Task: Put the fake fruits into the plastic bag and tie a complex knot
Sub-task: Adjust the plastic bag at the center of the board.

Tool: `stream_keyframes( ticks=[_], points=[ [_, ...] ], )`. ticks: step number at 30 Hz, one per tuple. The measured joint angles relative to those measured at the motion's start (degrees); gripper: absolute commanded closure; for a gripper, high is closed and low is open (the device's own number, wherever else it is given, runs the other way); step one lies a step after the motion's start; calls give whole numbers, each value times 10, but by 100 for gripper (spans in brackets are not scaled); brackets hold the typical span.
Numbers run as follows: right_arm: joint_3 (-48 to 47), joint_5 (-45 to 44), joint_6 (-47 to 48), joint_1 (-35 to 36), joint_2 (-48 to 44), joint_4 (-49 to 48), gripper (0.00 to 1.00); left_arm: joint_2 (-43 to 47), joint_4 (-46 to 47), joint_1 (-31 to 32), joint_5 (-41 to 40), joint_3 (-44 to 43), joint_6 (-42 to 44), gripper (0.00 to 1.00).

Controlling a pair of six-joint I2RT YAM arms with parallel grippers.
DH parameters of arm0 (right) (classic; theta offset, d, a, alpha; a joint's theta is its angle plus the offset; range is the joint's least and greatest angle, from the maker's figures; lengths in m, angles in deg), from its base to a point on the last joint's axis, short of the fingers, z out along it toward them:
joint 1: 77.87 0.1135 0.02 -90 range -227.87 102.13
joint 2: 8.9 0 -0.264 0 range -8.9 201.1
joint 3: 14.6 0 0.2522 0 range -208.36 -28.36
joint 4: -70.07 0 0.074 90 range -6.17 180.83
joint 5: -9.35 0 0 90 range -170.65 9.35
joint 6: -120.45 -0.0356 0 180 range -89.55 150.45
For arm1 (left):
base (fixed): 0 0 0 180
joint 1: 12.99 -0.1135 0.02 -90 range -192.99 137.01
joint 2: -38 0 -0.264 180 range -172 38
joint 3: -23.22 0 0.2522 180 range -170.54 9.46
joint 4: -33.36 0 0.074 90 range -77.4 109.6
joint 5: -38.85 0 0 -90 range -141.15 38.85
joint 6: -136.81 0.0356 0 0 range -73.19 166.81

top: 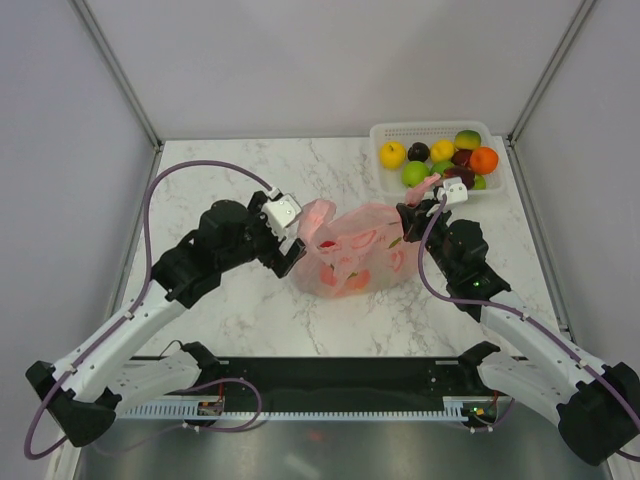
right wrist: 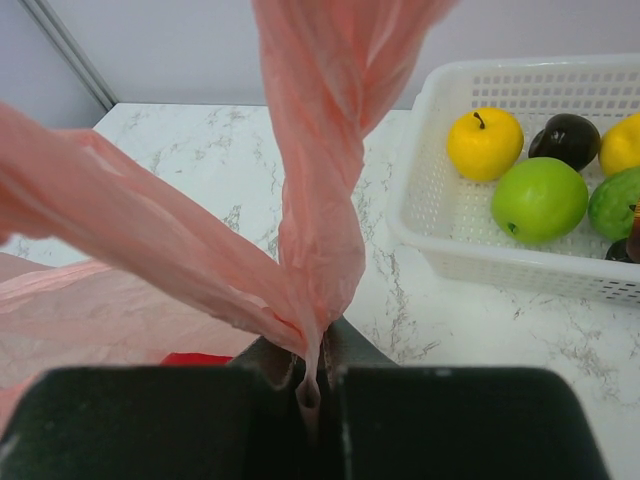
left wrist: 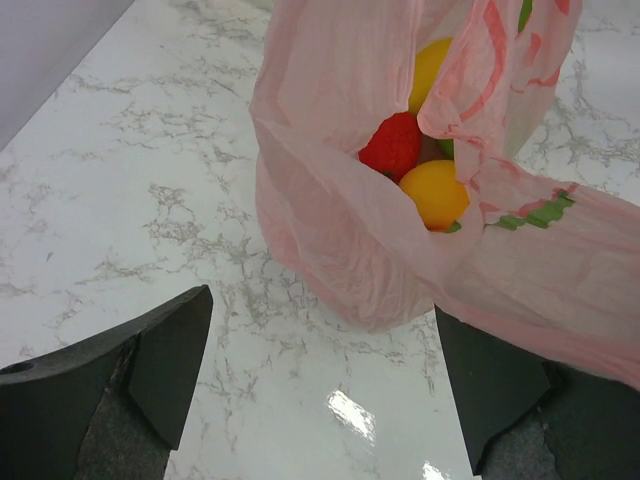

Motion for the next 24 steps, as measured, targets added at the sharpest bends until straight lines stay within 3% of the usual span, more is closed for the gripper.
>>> stream_keyframes(
  ticks=[14, 18, 24],
  points=[
    [-1, 19, 0, 0, 0, 0, 100, -31, 169, -2, 133, 28, 108, 0],
    [-3, 28, 0, 0, 3, 0, 100, -56, 199, -4, 138, 26, 131, 0],
    [-5, 36, 1, 0, 3, 0, 100, -102, 228, -19, 180, 22, 139, 7]
  ],
)
